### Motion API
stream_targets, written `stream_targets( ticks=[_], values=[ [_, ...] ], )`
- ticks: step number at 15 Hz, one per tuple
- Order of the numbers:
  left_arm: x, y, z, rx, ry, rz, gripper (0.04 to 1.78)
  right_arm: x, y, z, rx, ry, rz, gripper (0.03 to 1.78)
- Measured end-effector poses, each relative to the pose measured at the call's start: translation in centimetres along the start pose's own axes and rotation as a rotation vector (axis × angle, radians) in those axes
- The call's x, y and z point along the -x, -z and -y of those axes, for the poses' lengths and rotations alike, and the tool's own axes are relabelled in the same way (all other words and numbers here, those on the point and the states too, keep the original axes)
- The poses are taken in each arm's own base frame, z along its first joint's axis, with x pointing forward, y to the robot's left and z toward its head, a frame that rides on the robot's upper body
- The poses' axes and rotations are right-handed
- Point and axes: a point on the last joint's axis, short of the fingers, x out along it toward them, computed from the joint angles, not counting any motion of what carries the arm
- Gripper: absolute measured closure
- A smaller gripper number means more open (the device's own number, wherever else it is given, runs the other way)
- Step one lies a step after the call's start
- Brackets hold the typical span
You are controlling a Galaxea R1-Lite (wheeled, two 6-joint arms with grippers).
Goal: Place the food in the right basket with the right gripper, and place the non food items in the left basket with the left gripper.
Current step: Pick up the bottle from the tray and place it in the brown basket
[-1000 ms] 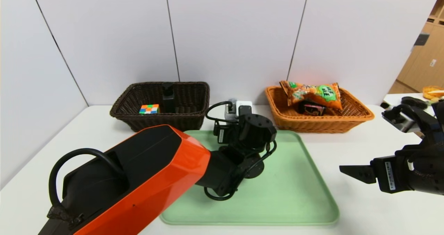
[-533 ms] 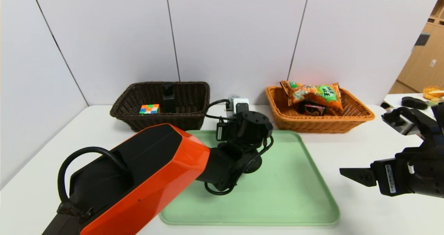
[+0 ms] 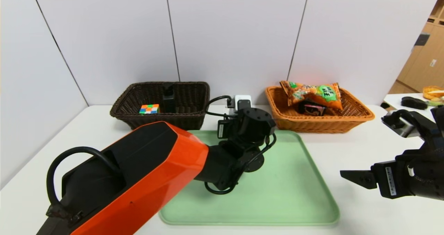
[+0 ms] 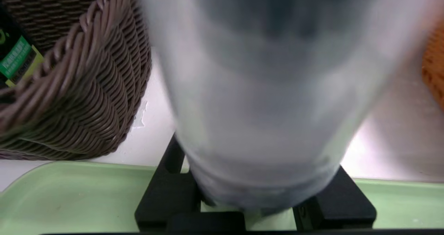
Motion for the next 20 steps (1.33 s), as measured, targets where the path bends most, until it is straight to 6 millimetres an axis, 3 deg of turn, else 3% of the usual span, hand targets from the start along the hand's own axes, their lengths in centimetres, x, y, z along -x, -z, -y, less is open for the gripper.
stream_targets(
  ticks=[4, 9, 13, 16, 20],
  values=[
    [2.2, -3.9, -0.5, -0.01, 0.043, -0.007, 1.16, -0.1, 0.3, 0.1, -0.001, 0.002, -0.01, 0.1],
    [6.0, -13.5, -3.2, 0.031, 0.092, 0.015, 1.16, -0.2, 0.5, 0.1, -0.004, 0.004, -0.017, 0.1],
    [8.3, -20.4, -7.2, 0.07, 0.079, 0.042, 1.16, -0.3, 0.6, 0.1, -0.003, 0.005, -0.023, 0.1],
    [7.0, -22.3, -11.4, 0.071, 0.008, 0.018, 1.16, -0.3, 0.8, 0.1, -0.004, 0.008, -0.029, 0.1],
    [4.0, -22.0, -15.7, 0.101, -0.026, -0.055, 1.16, -0.3, 1.1, 0.1, 0.0, 0.009, -0.036, 0.1]
  ],
)
